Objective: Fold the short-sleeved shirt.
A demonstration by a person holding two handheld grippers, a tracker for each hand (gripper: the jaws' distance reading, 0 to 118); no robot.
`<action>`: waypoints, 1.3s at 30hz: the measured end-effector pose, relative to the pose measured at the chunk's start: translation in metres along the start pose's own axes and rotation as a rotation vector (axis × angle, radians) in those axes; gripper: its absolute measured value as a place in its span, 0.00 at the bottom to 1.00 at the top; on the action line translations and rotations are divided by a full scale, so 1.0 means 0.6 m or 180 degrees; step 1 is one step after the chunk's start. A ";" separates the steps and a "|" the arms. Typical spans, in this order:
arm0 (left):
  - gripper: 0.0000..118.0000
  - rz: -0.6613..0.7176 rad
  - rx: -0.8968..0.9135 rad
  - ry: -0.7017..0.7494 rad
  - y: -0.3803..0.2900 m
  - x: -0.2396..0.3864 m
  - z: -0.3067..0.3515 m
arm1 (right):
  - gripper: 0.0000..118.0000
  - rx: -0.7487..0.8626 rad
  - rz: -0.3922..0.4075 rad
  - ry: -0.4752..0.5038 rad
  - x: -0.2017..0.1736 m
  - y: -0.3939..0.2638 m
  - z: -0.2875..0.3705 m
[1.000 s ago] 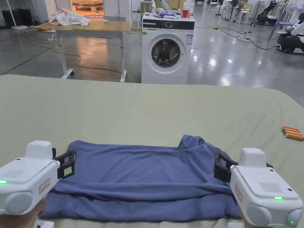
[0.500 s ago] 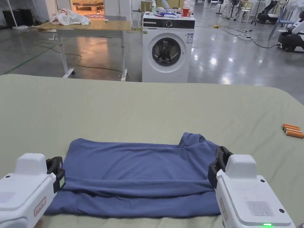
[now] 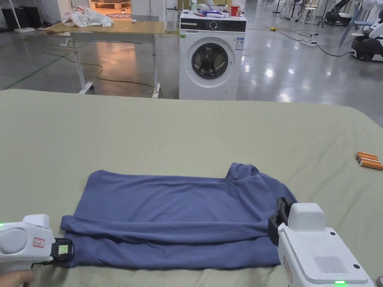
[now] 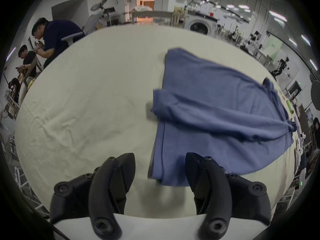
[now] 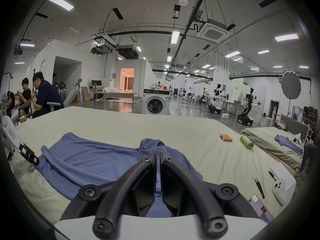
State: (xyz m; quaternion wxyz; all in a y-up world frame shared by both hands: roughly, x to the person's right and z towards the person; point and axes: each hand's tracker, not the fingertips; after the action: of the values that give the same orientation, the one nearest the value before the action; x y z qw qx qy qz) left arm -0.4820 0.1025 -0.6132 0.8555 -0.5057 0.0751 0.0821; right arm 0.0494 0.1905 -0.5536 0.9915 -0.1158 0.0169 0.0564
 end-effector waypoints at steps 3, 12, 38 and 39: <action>0.52 -0.0217 -0.0012 0.0153 0.000 0.019 -0.008 | 0.03 -0.0095 -0.0003 -0.0031 0.013 -0.008 -0.004; 0.02 -0.0510 0.0118 -0.0031 -0.026 0.052 0.038 | 0.05 -0.0985 -0.0259 -0.0213 0.125 -0.046 -0.075; 0.02 -0.0249 0.0667 -0.0283 -0.056 -0.002 0.160 | 0.04 -0.1786 -0.0253 0.0357 0.179 -0.055 -0.046; 0.01 -0.0271 0.0683 -0.0257 -0.059 -0.006 0.171 | 0.04 -0.1769 -0.0175 0.0344 0.180 -0.045 -0.029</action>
State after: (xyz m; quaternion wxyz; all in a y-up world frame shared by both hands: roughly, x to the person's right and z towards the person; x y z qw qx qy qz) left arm -0.4733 0.1757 -0.5333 0.9098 -0.4102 0.0273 0.0575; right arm 0.1592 0.1719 -0.5695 0.9206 -0.3864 0.0505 0.0258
